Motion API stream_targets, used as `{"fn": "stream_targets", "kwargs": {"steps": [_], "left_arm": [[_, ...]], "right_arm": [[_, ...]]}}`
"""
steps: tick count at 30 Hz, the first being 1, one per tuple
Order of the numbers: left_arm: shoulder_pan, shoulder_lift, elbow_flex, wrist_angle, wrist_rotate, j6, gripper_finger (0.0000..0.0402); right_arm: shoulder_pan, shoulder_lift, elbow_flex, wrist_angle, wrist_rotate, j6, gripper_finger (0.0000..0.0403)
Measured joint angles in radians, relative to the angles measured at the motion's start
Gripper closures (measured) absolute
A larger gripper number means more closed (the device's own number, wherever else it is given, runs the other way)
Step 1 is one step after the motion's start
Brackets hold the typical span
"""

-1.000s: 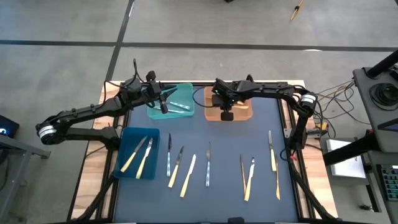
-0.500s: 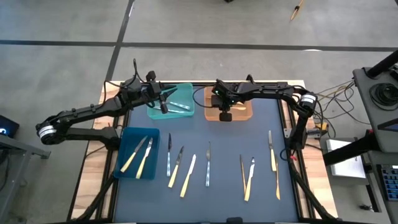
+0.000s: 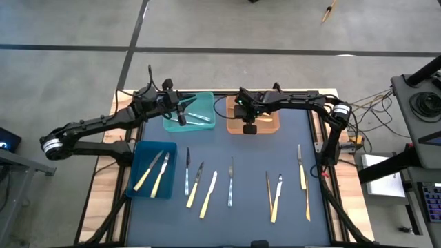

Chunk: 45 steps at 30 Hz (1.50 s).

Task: Sort silverware by color (type)
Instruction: Put the golden knife into the orange bin

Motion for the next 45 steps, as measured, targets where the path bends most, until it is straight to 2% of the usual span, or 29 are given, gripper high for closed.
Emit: {"fn": "stream_targets", "kwargs": {"steps": [13,45], "left_arm": [[0.0,0.0,0.0,0.0,0.0,0.0,0.0361],[0.0,0.0,0.0,0.0,0.0,0.0,0.0361]], "right_arm": [[0.0,0.0,-0.003,-0.002,-0.045,0.029,0.0384],[0.0,0.0,-0.006,0.004,-0.052,0.033,0.0375]]}}
